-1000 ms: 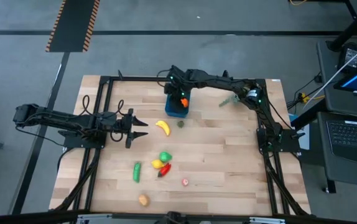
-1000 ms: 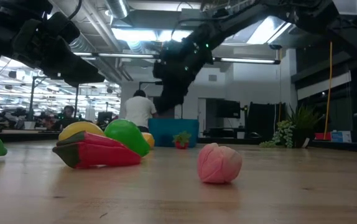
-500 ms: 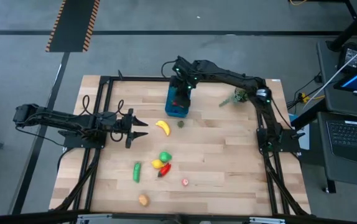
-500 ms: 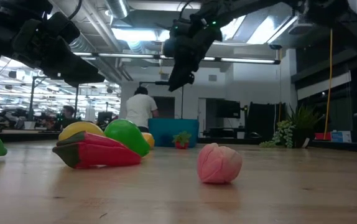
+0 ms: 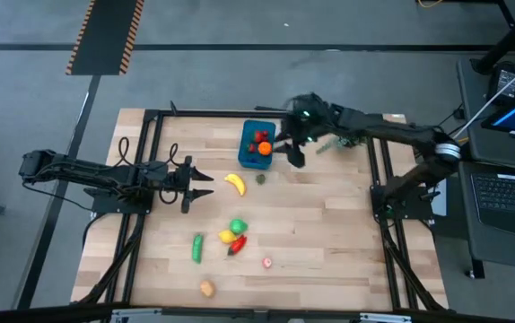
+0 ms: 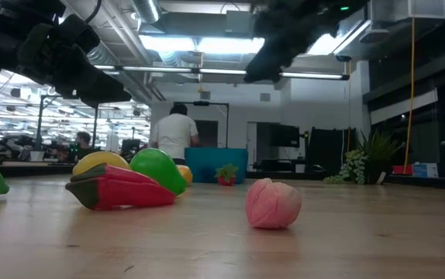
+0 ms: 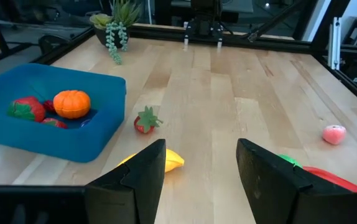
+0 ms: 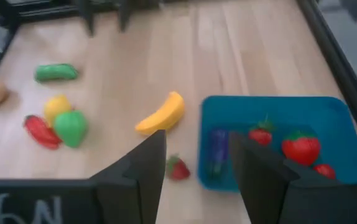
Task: Pick and placing Produce into tupperware
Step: Put the pea into the blue bin
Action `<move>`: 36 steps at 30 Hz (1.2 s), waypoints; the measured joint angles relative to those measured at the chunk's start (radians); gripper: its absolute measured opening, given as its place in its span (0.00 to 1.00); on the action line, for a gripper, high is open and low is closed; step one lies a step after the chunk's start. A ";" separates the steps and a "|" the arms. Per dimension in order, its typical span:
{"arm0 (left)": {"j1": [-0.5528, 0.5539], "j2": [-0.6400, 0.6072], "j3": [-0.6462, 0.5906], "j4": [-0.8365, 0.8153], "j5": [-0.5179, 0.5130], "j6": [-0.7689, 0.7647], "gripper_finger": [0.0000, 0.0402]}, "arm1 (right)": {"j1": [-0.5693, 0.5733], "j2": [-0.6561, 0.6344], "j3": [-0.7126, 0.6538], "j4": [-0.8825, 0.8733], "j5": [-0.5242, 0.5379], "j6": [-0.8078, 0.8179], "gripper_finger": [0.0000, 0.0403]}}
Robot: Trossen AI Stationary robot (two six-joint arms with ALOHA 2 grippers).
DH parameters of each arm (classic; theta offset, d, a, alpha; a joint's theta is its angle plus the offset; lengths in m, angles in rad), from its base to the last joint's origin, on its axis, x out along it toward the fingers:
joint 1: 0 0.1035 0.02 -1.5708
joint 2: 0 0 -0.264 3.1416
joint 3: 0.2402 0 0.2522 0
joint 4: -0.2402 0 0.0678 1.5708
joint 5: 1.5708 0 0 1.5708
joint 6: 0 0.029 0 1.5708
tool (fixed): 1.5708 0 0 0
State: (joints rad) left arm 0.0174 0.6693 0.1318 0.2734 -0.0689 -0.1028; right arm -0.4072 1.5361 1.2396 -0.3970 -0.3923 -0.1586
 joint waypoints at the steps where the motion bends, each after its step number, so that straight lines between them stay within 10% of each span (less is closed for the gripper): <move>1: 0.000 0.000 0.000 0.000 0.000 0.000 0.47 | 0.009 -0.042 -0.053 0.048 0.000 0.000 0.44; 13: 0.000 0.000 0.000 0.009 0.000 0.000 0.47 | 0.083 -0.378 -0.599 0.664 -0.001 0.085 0.44; 24: 0.000 0.000 0.000 0.006 0.000 0.000 0.47 | 0.147 -0.372 -1.025 1.404 0.041 0.215 0.44; 36: -0.007 0.000 0.000 0.016 0.050 -0.102 0.47 | 0.234 -0.371 -1.078 1.472 0.041 0.284 0.44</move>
State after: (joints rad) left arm 0.0107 0.6693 0.1318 0.2895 -0.0192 -0.2051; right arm -0.1735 1.1652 0.1616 1.0747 -0.3515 0.1258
